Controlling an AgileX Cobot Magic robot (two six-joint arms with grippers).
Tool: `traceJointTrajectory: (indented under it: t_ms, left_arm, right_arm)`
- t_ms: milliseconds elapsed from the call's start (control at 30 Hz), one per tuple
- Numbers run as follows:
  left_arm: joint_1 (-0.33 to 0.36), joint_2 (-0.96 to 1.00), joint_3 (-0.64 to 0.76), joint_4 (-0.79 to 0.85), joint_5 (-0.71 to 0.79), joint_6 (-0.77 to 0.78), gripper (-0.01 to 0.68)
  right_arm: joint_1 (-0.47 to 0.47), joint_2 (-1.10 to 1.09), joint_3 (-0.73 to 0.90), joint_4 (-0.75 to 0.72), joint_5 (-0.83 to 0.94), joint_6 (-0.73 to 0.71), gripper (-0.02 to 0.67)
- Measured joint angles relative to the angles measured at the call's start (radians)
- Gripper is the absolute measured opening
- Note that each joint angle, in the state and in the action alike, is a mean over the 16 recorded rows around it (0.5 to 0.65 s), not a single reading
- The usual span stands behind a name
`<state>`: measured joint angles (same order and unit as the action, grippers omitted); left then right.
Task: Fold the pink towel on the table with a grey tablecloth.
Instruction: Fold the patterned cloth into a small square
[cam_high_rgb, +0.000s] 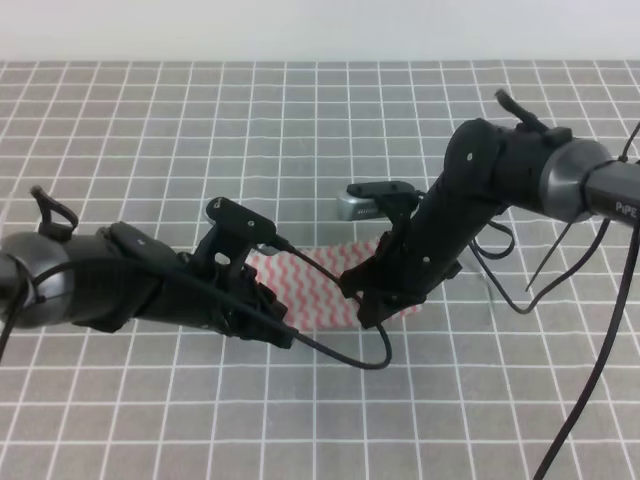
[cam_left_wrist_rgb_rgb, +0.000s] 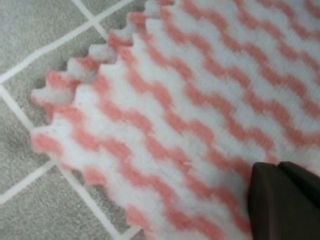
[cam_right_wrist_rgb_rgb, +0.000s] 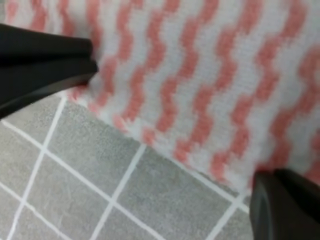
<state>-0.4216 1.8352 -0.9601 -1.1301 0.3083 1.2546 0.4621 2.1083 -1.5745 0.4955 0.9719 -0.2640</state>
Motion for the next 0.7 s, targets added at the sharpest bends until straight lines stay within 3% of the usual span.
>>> traceJointTrajectory:
  t_ms: [700]
  left_arm:
    - [0.1, -0.006, 0.0, 0.043, 0.07, -0.028, -0.001]
  right_arm:
    - [-0.066, 0.002, 0.0, -0.013, 0.028, 0.019, -0.015]
